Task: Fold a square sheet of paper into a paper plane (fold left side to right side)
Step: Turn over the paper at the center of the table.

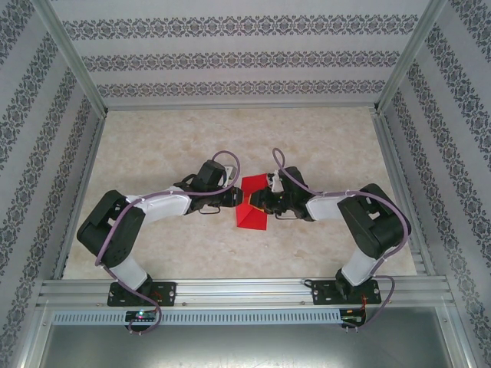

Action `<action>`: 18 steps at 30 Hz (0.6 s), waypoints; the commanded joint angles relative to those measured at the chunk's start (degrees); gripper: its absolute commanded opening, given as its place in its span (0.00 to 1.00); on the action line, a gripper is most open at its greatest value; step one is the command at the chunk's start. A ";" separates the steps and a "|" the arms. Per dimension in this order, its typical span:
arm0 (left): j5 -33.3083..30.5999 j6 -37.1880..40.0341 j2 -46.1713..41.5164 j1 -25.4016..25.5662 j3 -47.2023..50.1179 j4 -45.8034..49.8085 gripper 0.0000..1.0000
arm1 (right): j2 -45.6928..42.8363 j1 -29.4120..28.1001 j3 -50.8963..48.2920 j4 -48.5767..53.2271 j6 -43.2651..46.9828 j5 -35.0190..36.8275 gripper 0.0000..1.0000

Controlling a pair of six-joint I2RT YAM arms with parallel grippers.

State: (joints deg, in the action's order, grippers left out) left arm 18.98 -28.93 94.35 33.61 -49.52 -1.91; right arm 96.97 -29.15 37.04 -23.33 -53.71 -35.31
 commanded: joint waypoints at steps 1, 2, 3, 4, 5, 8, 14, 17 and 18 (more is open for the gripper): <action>-1.58 -0.46 -4.33 -1.45 1.62 1.32 0.47 | -0.27 -0.26 0.50 -3.70 1.07 -1.25 0.05; -1.60 -0.81 -5.84 -1.86 2.28 1.10 0.51 | -0.65 -0.05 0.41 -3.65 1.54 -1.29 0.02; -1.60 -1.32 -7.71 -2.36 3.12 0.99 0.56 | -1.25 0.27 0.25 -3.64 2.16 -1.48 0.00; -1.69 -1.97 -9.82 -2.93 4.02 0.98 0.60 | -2.11 0.69 0.02 -3.73 2.71 -1.75 0.00; -1.49 -2.49 -11.57 -3.53 4.89 0.87 0.64 | -2.97 1.13 -0.22 -3.81 3.29 -1.99 0.00; -0.73 -5.20 -18.23 -5.43 7.80 0.53 0.83 | -6.74 2.96 -1.19 -4.42 4.86 -3.54 0.00; 6.02 -13.71 -32.29 -8.59 14.10 -4.02 1.00 | -14.95 6.86 -0.96 -7.68 5.13 -12.42 0.00; 10.16 -17.73 -37.58 -8.75 15.28 -8.16 1.00 | -19.24 7.69 0.82 -7.62 4.89 -16.02 0.00; 11.46 -19.15 -39.09 -8.81 15.44 -9.97 1.00 | -20.76 7.86 1.58 -7.56 4.71 -17.04 0.00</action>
State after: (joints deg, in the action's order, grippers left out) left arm 24.47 -41.63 58.78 25.47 -34.72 -4.62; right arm 79.61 -21.65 36.18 -28.08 -50.46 -45.98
